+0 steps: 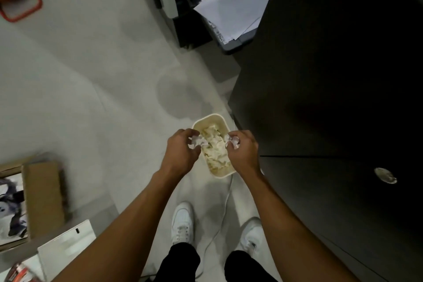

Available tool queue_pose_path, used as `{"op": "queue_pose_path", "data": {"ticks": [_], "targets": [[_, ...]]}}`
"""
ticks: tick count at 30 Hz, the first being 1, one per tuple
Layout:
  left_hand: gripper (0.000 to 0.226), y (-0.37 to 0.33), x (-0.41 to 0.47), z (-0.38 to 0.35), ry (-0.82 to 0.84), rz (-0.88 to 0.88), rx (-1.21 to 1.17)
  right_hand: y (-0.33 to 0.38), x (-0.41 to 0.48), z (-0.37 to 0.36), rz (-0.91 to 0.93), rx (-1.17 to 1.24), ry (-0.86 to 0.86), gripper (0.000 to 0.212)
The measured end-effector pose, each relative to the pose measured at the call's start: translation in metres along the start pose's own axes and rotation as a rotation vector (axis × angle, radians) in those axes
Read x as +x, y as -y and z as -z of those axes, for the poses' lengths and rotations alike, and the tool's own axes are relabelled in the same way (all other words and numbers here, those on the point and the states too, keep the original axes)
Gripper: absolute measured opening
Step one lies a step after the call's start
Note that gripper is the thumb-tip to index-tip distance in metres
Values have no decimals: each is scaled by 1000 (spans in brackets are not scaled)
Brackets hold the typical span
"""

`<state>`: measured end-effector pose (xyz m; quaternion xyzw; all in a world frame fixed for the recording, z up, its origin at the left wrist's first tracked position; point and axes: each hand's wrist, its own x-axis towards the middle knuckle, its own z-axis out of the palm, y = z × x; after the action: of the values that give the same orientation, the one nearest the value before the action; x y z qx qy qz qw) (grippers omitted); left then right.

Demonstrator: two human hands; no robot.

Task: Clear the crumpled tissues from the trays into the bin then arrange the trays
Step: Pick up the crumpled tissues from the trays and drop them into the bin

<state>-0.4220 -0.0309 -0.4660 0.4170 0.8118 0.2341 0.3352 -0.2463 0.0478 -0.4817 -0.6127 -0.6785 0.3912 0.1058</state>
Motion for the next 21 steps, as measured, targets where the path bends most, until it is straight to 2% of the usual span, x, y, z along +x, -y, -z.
{"op": "queue_pose_path", "data": {"ticks": [2,7,11,16,21], "targets": [[38,10,5,-5,-3,7,1,-8,6,-15,-19,17,22,22],[37,24,17,-14,-9,14,19,-26,16,-32,-95,-64,310,52],[39,29,28,-26,3,21,18,-48,20,-30,-270,-90,303,53],[43,26,45,-57,64,18,48,-73,19,-27,-307,-69,302,53],[61,32,49,-84,328,38,303,-81,19,-15,-313,-39,275,48]]}}
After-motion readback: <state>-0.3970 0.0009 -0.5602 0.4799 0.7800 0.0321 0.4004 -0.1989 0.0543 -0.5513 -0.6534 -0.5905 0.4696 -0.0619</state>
